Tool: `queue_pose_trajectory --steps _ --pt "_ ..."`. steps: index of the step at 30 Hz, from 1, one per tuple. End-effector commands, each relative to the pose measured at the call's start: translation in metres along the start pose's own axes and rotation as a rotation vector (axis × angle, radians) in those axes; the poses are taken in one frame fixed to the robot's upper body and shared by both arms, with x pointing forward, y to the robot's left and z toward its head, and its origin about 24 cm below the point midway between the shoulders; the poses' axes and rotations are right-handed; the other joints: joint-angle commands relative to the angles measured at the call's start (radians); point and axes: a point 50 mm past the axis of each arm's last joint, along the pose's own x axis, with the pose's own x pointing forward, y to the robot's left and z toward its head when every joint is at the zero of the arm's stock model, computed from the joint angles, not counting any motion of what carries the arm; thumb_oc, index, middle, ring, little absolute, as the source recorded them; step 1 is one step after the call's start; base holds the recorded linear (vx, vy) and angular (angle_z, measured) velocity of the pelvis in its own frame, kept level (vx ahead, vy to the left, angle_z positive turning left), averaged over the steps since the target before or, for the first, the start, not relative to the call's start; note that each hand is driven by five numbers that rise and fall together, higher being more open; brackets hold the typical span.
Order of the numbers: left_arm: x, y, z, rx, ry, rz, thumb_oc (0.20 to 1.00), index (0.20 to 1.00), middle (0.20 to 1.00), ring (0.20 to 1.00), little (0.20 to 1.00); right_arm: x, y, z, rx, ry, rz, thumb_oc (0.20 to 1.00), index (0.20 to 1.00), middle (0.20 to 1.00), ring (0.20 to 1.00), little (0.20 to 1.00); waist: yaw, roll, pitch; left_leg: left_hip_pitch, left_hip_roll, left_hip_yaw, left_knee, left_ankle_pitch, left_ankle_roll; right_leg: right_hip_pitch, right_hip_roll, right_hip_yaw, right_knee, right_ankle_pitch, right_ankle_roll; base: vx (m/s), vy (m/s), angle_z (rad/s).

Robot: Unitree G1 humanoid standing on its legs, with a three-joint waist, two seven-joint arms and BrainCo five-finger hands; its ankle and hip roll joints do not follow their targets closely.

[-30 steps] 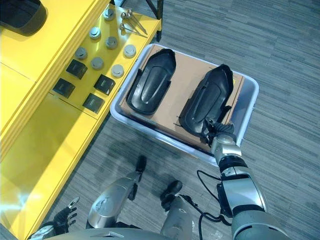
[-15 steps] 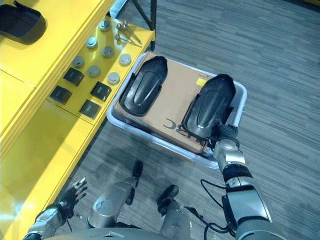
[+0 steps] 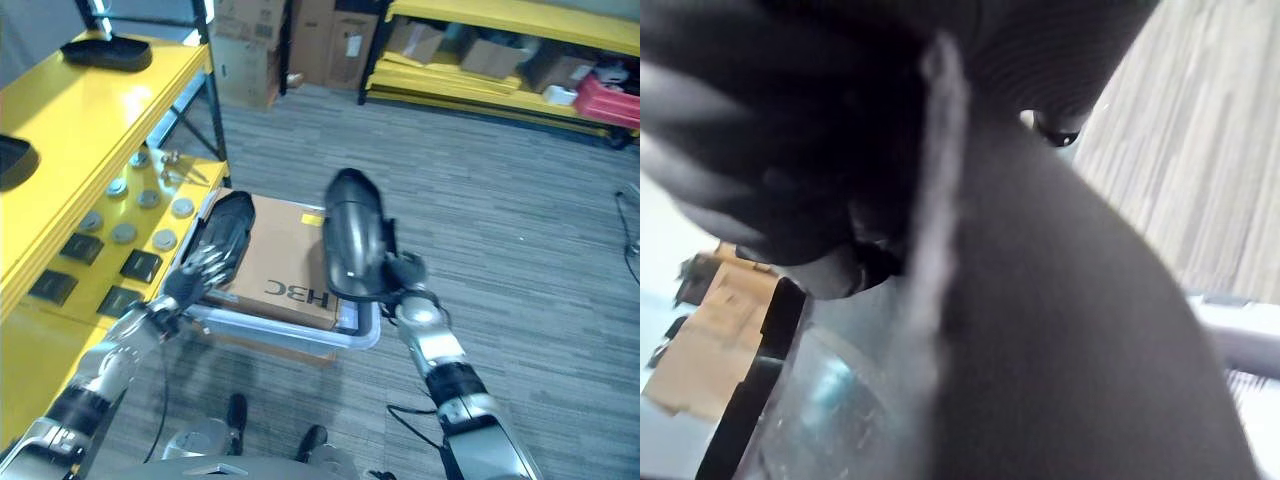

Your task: Move parts from the plastic box to the shelf.

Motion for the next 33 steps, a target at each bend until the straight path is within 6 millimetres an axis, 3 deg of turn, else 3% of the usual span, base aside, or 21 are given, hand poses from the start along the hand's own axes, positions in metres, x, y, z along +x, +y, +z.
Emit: queue_pose_trajectory --steps 1,5,13,16,17,18,25,33 --pt "0.017 -0.014 -0.014 -0.039 0.128 0.029 1.000 1.000 1.000 1.000 1.000 0.009 0.019 0.049 0.002 -0.164 0.056 0.200 0.200 0.200 0.200 0.200 0.032 -0.002 -0.047 0.002 0.031 -0.054 -0.005 -0.044 -0.048 0.029 -0.096 0.060 -0.013 0.010 0.110 0.01 0.017 -0.08" --pt "0.037 -0.015 -0.023 0.071 0.291 0.078 1.000 1.000 1.000 1.000 1.000 0.009 0.046 0.057 -0.007 -0.158 0.124 0.200 0.200 0.200 0.200 0.200 -0.004 0.009 -0.074 0.024 0.039 -0.030 -0.004 -0.047 -0.052 0.040 -0.094 0.081 -0.027 0.014 0.115 0.01 0.012 -0.11" --pt "0.049 -0.008 -0.020 0.235 0.454 0.133 1.000 1.000 1.000 1.000 1.000 0.010 0.062 0.054 -0.016 -0.130 0.176 0.200 0.200 0.200 0.200 0.200 -0.037 0.016 -0.103 0.040 0.045 -0.002 0.001 -0.055 -0.057 0.047 -0.096 0.099 -0.046 0.024 0.123 0.01 -0.006 -0.10" --pt "0.051 -0.006 -0.016 0.248 0.436 0.128 1.000 1.000 1.000 1.000 1.000 0.011 0.063 0.052 -0.040 -0.118 0.196 0.200 0.200 0.200 0.200 0.200 -0.041 0.014 -0.110 0.042 0.045 0.000 0.003 -0.058 -0.058 0.046 -0.097 0.101 -0.046 0.024 0.126 0.00 0.000 0.00" --pt "0.053 -0.009 -0.016 0.221 0.420 0.106 1.000 1.000 1.000 1.000 1.000 0.011 0.063 0.051 -0.048 -0.113 0.205 0.200 0.200 0.200 0.200 0.200 -0.043 0.013 -0.112 0.041 0.044 0.001 0.003 -0.059 -0.059 0.046 -0.098 0.101 -0.048 0.025 0.126 0.05 -0.005 -0.03" --pt "0.061 -0.028 -0.011 0.117 0.368 0.022 1.000 1.000 1.000 1.000 1.000 0.007 0.074 0.041 -0.074 -0.073 0.251 0.200 0.200 0.200 0.200 0.200 -0.044 0.013 -0.116 0.043 0.042 0.002 0.004 -0.060 -0.059 0.049 -0.101 0.097 -0.051 0.027 0.127 0.04 -0.002 -0.03" --pt "0.071 -0.063 -0.023 0.054 0.385 -0.071 1.000 1.000 1.000 1.000 1.000 -0.001 0.103 0.031 -0.114 -0.046 0.337 0.200 0.200 0.200 0.200 0.200 -0.041 0.013 -0.118 0.043 0.041 -0.004 0.006 -0.061 -0.061 0.053 -0.103 0.091 -0.052 0.029 0.125 0.01 0.000 -0.01" --pt "0.070 -0.078 -0.042 0.136 0.471 -0.094 1.000 1.000 1.000 1.000 1.000 -0.010 0.124 0.034 -0.163 -0.065 0.415 0.200 0.200 0.200 0.200 0.200 -0.045 0.011 -0.119 0.045 0.038 -0.007 0.004 -0.063 -0.059 0.054 -0.102 0.091 -0.051 0.026 0.125 0.00 0.000 0.00"
